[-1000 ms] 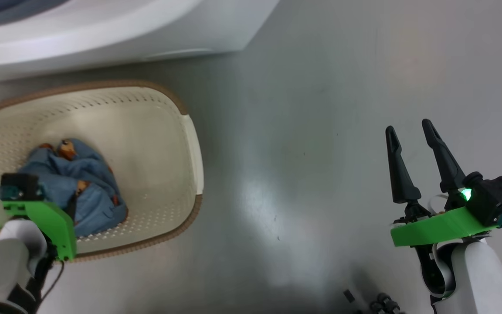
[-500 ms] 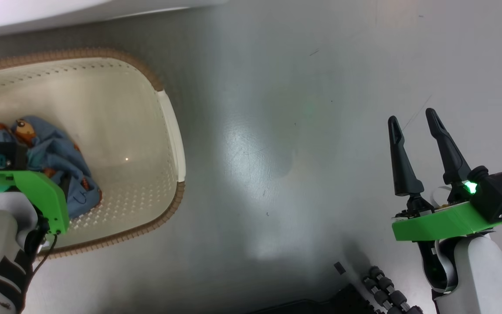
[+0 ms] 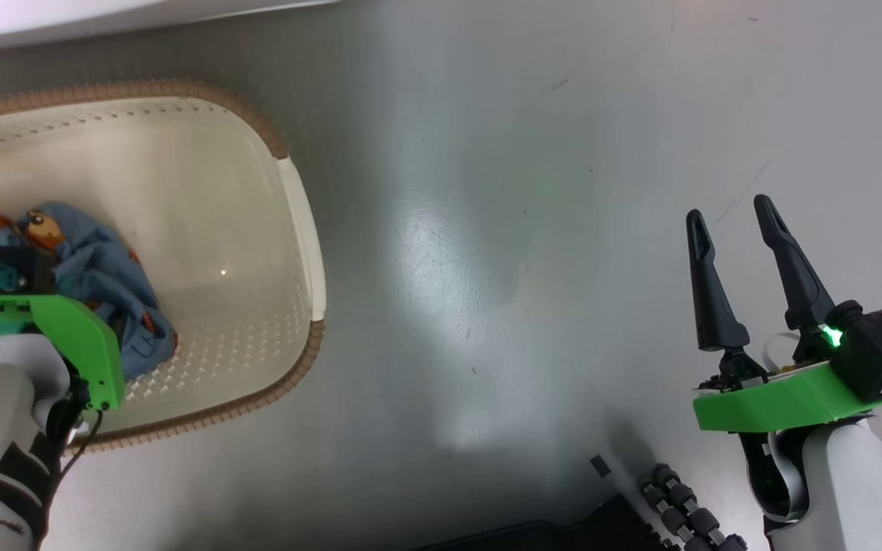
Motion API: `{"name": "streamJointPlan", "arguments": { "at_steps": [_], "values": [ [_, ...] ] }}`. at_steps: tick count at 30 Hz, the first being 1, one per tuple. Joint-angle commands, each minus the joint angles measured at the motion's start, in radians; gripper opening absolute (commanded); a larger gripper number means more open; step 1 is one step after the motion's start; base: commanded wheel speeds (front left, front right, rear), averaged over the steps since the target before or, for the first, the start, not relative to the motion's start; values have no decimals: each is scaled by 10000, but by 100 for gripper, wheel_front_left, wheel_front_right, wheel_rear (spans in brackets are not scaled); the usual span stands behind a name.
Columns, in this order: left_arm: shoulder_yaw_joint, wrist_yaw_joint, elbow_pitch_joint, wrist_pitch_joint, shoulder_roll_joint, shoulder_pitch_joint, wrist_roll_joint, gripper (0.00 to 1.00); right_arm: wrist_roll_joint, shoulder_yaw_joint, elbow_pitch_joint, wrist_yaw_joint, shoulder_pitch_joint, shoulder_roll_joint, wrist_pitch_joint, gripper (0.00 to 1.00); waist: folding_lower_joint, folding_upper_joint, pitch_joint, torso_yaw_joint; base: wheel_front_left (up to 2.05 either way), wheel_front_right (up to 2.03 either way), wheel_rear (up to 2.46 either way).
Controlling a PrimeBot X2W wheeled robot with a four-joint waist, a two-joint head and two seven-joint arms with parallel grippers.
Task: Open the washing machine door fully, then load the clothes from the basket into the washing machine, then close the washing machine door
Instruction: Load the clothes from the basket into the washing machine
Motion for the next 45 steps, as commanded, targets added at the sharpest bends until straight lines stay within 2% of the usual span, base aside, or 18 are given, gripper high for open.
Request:
{"name": "streamJointPlan", "arguments": {
  "at_steps": [1, 10, 11, 12, 34, 45],
  "values": [
    [160, -9, 116, 56, 428, 187, -158, 100, -111, 191, -244, 16, 527, -8, -49, 100, 0, -1, 25, 13, 0, 0, 0],
    [18, 119, 180, 297, 450, 78, -137, 100, -165, 175, -282, 16, 573, -8, -49, 100, 0, -1, 137, 18, 0, 0, 0],
    [20, 114, 182, 370, 442, 71, -165, 47, -173, 170, -276, 16, 564, -8, -49, 100, 0, -1, 140, 23, 0, 0, 0],
    [12, 107, 184, 410, 438, 64, -181, 1, -178, 169, -270, 16, 551, -8, -49, 100, 0, -1, 139, 26, 0, 0, 0],
    [-224, -11, 187, -264, 392, 33, -608, 0, -14, 371, 27, 16, -102, -8, -49, 100, 0, -1, -370, -78, 0, 0, 0],
    [-535, -14, -187, -882, 369, 477, -1150, 0, 52, 521, 438, 16, -410, -8, -49, 100, 0, -1, -1404, 42, 0, 0, 0]
  ]
}}
